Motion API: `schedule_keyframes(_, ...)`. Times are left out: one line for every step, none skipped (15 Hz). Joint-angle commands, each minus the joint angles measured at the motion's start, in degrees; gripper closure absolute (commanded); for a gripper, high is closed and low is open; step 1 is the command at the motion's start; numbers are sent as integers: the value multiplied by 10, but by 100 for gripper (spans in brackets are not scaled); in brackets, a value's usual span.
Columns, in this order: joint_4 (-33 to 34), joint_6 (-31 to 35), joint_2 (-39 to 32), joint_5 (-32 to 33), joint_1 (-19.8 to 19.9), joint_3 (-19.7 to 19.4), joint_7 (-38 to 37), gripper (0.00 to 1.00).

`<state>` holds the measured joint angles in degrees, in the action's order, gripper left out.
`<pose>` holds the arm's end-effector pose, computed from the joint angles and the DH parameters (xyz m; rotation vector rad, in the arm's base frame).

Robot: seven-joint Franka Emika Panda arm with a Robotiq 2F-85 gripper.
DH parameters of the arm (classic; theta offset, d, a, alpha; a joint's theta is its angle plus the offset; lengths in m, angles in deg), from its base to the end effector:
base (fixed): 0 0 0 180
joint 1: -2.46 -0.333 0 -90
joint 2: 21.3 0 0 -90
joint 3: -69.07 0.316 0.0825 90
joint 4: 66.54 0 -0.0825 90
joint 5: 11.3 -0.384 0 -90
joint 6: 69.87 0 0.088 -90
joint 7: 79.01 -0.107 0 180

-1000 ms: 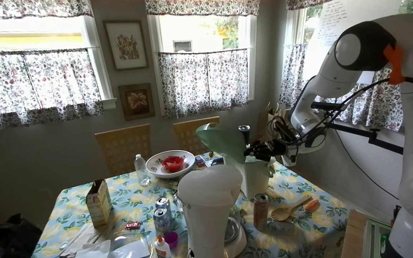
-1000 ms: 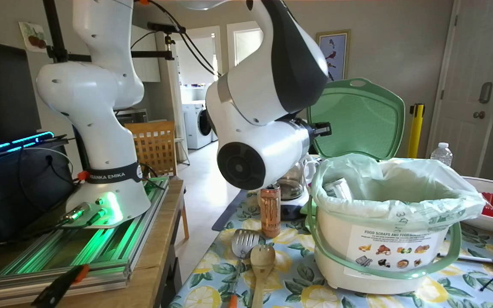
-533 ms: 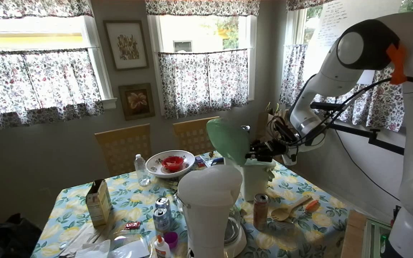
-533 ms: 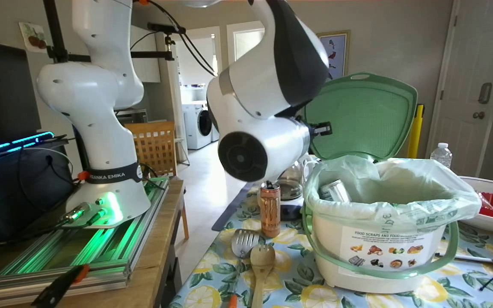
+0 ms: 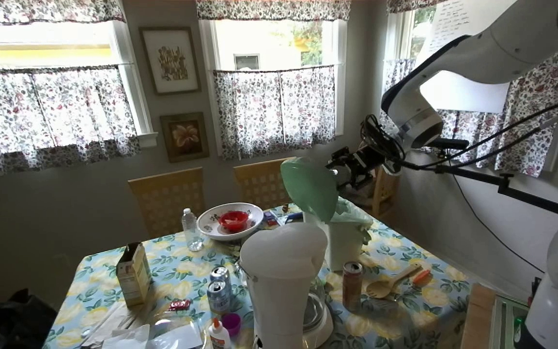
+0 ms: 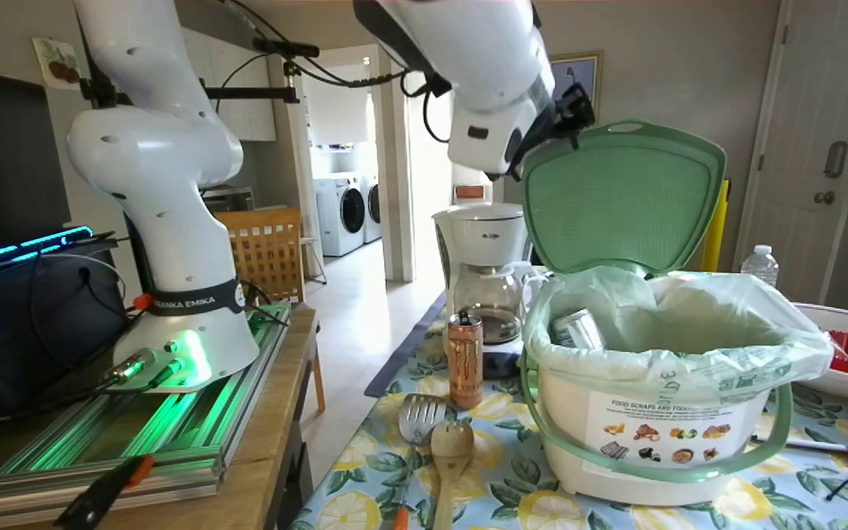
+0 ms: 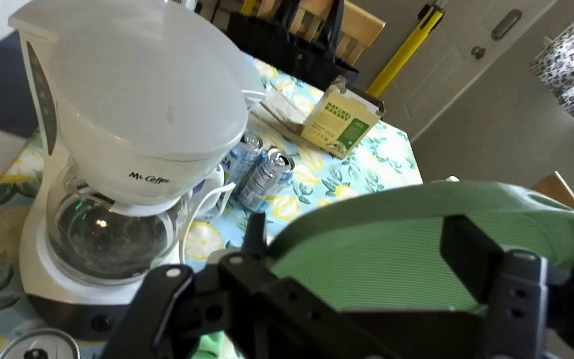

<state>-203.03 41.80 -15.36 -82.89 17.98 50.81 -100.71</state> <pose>0.4284 -0.2108 0.3736 -1.3420 1.5185 0.2050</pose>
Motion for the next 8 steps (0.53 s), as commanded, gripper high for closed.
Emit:
schedule_keyframes(-16, 89, 68, 96, 7, 33, -38, 0)
schedule_keyframes(-15, 112, 76, 122, 10, 42, -46, 0)
schedule_keyframes(-16, 137, 82, 148, 12, 49, -57, 0)
schedule_keyframes(-17, 160, 87, 176, 15, 55, -70, 0)
schedule_keyframes(-18, 181, 91, 206, 17, 61, -83, 0)
schedule_keyframes(-20, 202, 94, 237, 19, 66, -94, 0)
schedule_keyframes(-22, 220, 95, 272, 21, 72, -106, 0)
schedule_keyframes(-22, 231, 95, 303, 22, 76, -116, 0)
